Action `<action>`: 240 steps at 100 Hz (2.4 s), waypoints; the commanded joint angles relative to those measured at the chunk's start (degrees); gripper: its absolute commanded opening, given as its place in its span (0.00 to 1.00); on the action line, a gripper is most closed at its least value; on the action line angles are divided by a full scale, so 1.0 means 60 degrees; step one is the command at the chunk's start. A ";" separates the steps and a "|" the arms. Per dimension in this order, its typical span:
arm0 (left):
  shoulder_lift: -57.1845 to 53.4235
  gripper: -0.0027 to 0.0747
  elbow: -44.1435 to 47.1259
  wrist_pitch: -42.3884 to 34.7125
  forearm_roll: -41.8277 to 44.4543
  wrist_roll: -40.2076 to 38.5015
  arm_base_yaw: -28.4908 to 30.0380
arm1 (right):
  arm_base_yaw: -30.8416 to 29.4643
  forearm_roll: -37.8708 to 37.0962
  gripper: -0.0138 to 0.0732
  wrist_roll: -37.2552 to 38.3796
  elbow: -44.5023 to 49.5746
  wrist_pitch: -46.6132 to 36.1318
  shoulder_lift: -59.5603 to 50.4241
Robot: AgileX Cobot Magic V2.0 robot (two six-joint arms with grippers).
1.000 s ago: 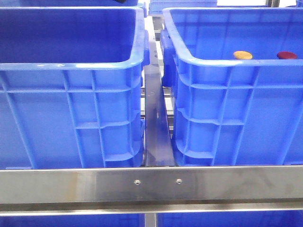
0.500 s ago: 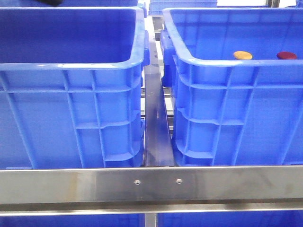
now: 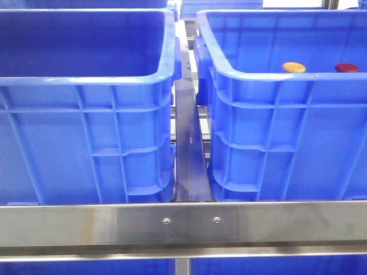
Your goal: Pick red and yellow buttons and place in box
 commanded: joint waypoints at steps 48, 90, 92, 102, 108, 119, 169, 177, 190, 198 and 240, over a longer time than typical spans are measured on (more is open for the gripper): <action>-0.1795 0.01 0.0833 -0.0148 -0.0406 0.0004 -0.0074 | -0.0022 0.1242 0.09 -0.0060 0.0275 0.0484 -0.2234; -0.1795 0.01 0.0833 -0.0148 -0.0406 0.0004 -0.0074 | -0.0022 0.1242 0.09 -0.0060 0.0275 0.0475 -0.2234; -0.1795 0.01 0.0833 -0.0148 -0.0406 0.0004 -0.0074 | -0.0022 0.1242 0.09 -0.0060 0.0275 0.0475 -0.2234; -0.1795 0.01 0.0833 -0.0148 -0.0406 0.0004 -0.0074 | -0.0022 0.1242 0.09 -0.0060 0.0275 0.0475 -0.2234; -0.1795 0.01 0.0833 -0.0148 -0.0406 0.0004 -0.0074 | -0.0022 0.1242 0.09 -0.0060 0.0275 0.0475 -0.2234; -0.1820 0.01 0.0879 -0.0390 -0.0349 0.0004 -0.0074 | -0.0022 0.1242 0.09 -0.0060 0.0275 0.0475 -0.2234; -0.4361 0.01 0.2747 -0.2580 0.6902 -0.6993 0.1744 | -0.0022 0.1242 0.09 -0.0060 0.0275 0.0467 -0.2234; -0.4823 0.01 0.3316 -0.3285 0.7098 -0.7122 0.2112 | -0.0022 0.1242 0.09 -0.0060 0.0275 0.0467 -0.2234; -0.5377 0.01 0.4136 -0.3771 0.7295 -0.7122 0.2758 | -0.0022 0.1242 0.09 -0.0060 0.0275 0.0467 -0.2234; -0.5696 0.01 0.4551 -0.4137 0.7602 -0.7122 0.3153 | -0.0022 0.1242 0.09 -0.0060 0.0275 0.0467 -0.2234; -0.6314 0.01 0.5216 -0.4115 0.8179 -0.7609 0.3985 | -0.0022 0.1242 0.09 -0.0060 0.0275 0.0441 -0.2234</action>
